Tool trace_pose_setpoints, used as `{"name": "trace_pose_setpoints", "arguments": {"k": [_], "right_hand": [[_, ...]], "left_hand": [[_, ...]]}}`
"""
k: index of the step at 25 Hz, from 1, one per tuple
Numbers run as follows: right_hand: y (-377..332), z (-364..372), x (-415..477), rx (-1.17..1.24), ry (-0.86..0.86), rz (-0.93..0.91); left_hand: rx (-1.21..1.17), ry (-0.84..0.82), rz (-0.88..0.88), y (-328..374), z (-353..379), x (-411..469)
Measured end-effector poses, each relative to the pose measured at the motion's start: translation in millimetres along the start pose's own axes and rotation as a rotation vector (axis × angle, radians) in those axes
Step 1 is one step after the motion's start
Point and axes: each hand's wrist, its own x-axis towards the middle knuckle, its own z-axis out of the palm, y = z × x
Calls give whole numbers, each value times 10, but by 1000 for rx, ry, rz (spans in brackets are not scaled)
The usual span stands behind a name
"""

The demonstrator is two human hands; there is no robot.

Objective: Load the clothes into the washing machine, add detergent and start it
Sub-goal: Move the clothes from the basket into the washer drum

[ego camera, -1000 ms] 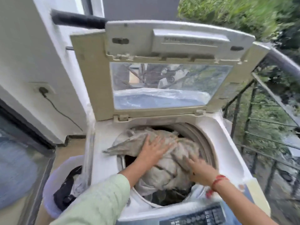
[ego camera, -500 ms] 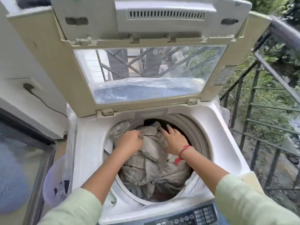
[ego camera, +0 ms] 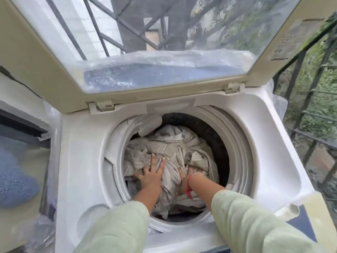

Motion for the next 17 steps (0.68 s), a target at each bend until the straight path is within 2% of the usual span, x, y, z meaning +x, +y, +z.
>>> {"name": "trace_pose_setpoints", "arguments": {"k": [2,4,8,14,17], "right_hand": [[-26,4,86,-1,-85,-46],[6,-19,211,-24,-69,-81],[140,-6,722,-7,39,-26],[118,59,1309,-122,251,79],[67,5,1341,-132,235,124]], "left_hand": [[49,-123,-10,26,78,141],[96,-145,-21,66,109,379],[69,-89,-36,227,187,956],[87,-8,-28,314,407,1532],[118,-6,-5,304,365,1557]]}}
